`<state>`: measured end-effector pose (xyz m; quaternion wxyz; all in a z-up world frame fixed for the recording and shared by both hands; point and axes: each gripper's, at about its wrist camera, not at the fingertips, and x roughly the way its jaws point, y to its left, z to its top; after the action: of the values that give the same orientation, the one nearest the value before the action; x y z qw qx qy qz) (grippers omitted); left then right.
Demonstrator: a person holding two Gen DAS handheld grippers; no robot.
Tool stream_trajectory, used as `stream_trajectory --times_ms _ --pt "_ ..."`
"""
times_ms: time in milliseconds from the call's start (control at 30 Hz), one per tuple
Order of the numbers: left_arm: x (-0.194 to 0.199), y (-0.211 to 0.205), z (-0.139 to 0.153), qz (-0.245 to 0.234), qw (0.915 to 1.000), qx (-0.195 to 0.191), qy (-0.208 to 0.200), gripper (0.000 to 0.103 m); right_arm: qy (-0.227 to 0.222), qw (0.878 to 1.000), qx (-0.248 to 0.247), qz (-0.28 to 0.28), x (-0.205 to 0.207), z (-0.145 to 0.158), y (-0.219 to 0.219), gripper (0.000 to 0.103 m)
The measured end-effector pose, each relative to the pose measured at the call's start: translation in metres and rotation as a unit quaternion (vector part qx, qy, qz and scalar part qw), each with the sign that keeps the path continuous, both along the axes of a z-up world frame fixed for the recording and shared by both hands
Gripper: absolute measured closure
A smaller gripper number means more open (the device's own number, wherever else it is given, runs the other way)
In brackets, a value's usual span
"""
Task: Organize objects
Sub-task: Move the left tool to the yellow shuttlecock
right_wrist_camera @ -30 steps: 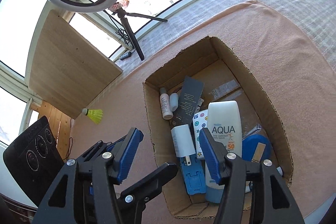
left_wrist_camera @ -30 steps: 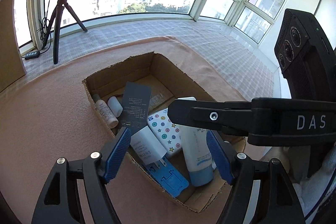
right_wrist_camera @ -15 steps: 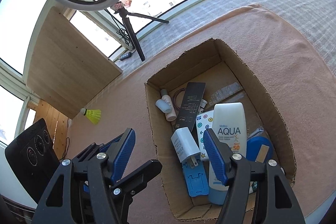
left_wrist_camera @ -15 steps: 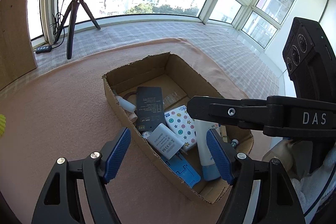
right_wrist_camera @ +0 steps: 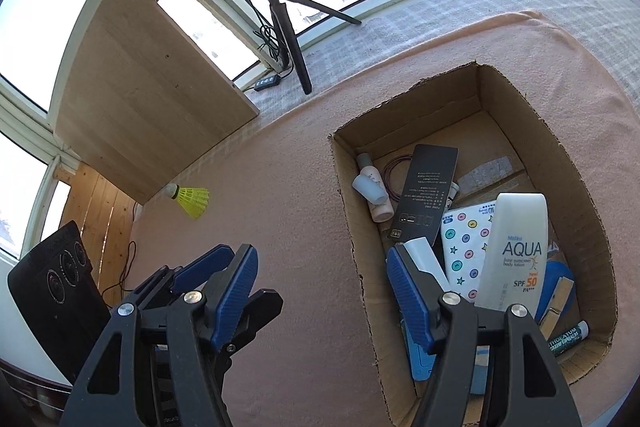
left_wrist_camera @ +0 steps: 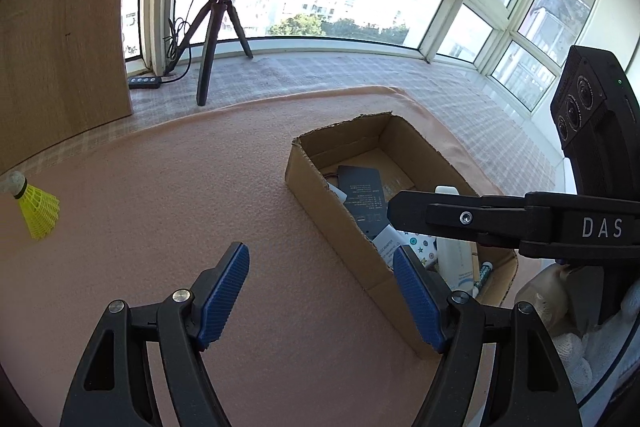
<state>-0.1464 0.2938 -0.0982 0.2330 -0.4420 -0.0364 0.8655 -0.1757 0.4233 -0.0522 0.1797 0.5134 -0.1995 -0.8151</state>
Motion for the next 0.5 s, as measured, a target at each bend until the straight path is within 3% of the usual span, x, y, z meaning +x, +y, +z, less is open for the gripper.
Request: stream_trajectory --times_ms 500 --pt "-0.003 -0.114 -0.004 0.081 0.9966 -0.013 0.001 0.026 0.022 0.997 0.049 0.053 -0.017 0.002 -0.086 0.039"
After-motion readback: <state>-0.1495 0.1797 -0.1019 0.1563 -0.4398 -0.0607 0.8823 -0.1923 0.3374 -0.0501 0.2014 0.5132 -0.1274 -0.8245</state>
